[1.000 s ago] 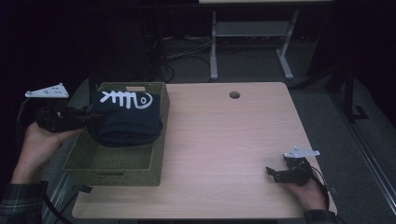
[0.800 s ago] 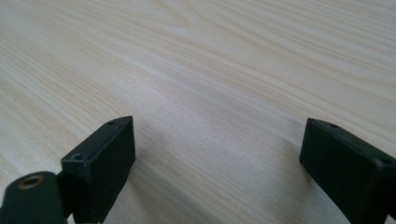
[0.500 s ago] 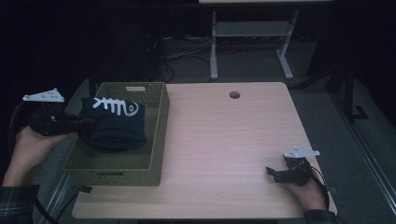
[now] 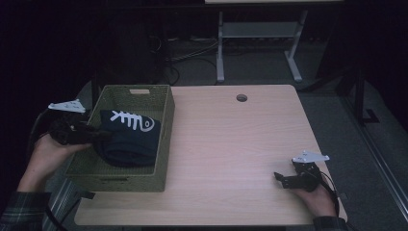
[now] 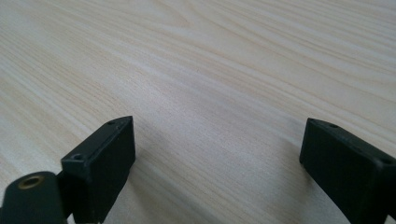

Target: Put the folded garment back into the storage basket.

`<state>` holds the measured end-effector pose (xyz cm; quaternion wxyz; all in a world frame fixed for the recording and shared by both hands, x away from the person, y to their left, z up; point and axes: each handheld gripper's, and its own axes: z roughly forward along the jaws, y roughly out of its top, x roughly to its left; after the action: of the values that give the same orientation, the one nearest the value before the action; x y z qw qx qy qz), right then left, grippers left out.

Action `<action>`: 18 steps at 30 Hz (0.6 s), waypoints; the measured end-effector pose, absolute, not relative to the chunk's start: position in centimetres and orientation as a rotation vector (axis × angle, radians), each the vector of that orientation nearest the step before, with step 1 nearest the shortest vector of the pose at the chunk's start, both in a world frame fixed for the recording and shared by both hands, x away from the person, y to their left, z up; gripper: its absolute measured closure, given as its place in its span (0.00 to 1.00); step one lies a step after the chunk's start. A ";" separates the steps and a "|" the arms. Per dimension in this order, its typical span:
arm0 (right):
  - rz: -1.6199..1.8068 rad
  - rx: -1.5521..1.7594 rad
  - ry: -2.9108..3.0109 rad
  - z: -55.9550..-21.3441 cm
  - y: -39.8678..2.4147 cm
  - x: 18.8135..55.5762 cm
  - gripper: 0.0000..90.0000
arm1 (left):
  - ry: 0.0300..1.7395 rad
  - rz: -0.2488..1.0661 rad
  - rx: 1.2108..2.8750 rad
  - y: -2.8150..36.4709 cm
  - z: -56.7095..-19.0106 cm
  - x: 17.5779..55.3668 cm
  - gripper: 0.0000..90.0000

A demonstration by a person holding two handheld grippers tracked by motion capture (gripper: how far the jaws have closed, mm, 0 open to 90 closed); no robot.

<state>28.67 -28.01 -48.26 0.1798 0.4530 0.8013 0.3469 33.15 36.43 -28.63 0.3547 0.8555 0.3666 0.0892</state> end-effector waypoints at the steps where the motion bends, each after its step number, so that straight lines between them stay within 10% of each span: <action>1: 0.980 1.280 2.265 -48.3 -28.0 28.7 0.11 | 0.938 0.226 2.216 36.3 -28.7 33.2 0.81; 18: 0.980 1.280 2.265 -48.3 -28.0 28.7 0.11 | 0.976 0.150 2.241 36.9 -32.3 35.2 0.80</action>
<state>28.67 -28.01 -48.26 0.1797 0.4529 0.8014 0.3468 35.21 36.86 -32.26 0.3394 0.8607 0.3750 0.0577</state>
